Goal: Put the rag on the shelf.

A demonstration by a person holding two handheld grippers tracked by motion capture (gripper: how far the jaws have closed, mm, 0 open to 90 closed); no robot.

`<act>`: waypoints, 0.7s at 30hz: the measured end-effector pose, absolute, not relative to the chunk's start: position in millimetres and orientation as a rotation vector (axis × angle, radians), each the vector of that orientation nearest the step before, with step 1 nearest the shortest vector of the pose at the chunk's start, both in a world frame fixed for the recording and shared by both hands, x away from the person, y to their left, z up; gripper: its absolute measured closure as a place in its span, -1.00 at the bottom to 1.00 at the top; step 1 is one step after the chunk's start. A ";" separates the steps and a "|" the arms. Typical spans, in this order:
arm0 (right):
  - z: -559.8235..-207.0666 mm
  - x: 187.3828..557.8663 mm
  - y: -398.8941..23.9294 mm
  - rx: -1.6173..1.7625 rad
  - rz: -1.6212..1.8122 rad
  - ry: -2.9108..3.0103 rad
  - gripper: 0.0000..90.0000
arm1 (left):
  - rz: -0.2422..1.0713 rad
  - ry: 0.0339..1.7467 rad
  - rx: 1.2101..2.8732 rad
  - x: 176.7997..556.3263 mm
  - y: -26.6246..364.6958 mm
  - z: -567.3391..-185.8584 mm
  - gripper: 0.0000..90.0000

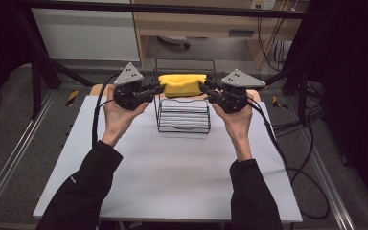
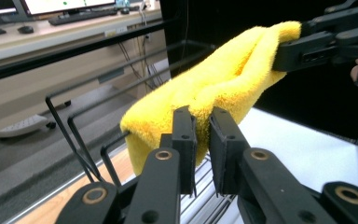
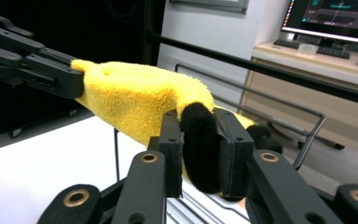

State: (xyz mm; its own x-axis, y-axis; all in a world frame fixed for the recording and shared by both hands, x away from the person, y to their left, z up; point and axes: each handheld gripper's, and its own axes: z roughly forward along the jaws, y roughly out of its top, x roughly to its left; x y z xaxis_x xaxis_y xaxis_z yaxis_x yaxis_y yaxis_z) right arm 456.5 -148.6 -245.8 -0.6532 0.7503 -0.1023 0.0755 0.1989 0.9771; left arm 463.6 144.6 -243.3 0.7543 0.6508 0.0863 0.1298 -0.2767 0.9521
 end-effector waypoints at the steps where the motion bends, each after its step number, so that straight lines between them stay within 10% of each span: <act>1: -246.5 456.1 -148.7 0.766 1.489 1.903 0.61 | 0.571 0.608 1.815 463.8 144.1 -245.0 0.80; 21: -238.0 444.5 -151.9 0.796 1.560 1.948 0.26 | 0.622 0.596 1.845 464.3 140.3 -260.9 0.84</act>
State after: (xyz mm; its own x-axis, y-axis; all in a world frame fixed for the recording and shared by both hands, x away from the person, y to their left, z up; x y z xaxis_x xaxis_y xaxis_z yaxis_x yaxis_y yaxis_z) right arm 444.5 -151.9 -238.0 -0.6945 0.7188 -0.0332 0.1244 0.1654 0.9784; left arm 464.3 140.3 -260.9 0.7408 0.6572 0.1390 0.1115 -0.3243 0.9393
